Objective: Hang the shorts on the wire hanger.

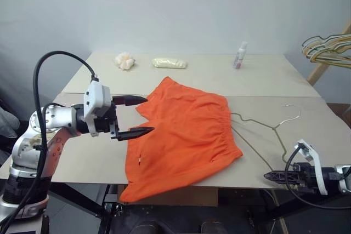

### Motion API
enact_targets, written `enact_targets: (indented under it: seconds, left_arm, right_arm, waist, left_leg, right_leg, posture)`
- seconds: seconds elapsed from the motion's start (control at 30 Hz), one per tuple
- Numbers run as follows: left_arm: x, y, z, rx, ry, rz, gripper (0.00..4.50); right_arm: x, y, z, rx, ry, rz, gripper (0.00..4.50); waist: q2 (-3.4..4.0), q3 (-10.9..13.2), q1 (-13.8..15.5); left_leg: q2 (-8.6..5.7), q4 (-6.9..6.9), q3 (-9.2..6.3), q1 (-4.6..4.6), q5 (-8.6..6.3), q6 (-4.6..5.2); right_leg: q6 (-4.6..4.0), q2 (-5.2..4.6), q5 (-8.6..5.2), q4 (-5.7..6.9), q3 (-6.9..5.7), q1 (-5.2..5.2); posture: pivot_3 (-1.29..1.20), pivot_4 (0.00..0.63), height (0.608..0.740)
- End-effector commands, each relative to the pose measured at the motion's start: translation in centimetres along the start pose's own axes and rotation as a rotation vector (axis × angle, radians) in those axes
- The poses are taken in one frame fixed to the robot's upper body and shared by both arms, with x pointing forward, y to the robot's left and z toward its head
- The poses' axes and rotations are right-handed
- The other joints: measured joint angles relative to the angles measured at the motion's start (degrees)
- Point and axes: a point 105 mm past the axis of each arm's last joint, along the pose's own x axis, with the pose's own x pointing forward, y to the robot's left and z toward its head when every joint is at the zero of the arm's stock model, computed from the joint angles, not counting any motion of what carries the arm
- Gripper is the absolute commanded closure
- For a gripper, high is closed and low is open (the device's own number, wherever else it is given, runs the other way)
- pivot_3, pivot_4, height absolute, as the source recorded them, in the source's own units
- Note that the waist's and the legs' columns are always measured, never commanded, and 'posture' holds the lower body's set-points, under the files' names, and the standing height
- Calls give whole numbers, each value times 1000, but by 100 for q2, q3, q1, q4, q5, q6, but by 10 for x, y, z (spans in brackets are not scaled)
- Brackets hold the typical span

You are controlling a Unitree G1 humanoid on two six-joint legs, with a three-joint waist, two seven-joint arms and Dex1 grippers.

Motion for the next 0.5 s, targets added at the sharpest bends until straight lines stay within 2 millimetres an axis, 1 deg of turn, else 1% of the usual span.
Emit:
enact_targets:
  seconds: [0.03,0.13,0.2,0.23,0.33,0.43,0.5]
  left_arm:
    - [-3,1,10,45,-14,13,59]
    - [-3,0,10,45,-15,15,59]
    - [-2,0,9,46,-16,15,59]
    - [-2,0,9,47,-16,15,59]
    - [-1,1,8,48,-15,12,59]
    - [2,1,8,54,-16,6,59]
    - [2,1,8,57,-16,6,59]
  right_arm:
    - [-7,15,4,-53,6,66,4500]
    - [-6,23,-6,-68,85,104,4500]
    - [-3,22,-10,-73,118,100,4500]
    - [0,19,-9,-73,121,86,4500]
    - [9,13,2,-64,100,57,4500]
    - [25,4,24,-38,30,23,4500]
    - [31,2,34,-20,-4,17,4500]
  waist:
    - [0,0,5]
    - [0,0,10]
    - [-4,2,15]
    - [-8,3,13]
    - [-11,4,-1]
    - [-12,5,-37]
    - [-12,5,-29]
  left_leg:
    - [0,0,0,0,0,0]
    - [1,0,1,0,0,0]
    - [2,0,0,2,0,0]
    - [3,0,1,3,0,0]
    - [2,0,2,5,0,0]
    - [3,-3,5,12,0,-1]
    - [2,-6,5,9,0,-1]
  right_leg:
    - [0,0,0,0,0,0]
    - [0,0,0,0,0,-1]
    - [0,1,0,-1,0,1]
    - [0,2,0,-1,-1,2]
    - [0,2,0,-2,0,3]
    - [-1,3,0,-1,4,3]
    - [-1,3,0,-1,5,-1]
  posture:
    - [-84,0,740]
    - [-83,0,740]
    - [-83,0,740]
    - [-83,0,740]
    - [-88,0,740]
    - [-85,0,740]
    - [-77,0,740]
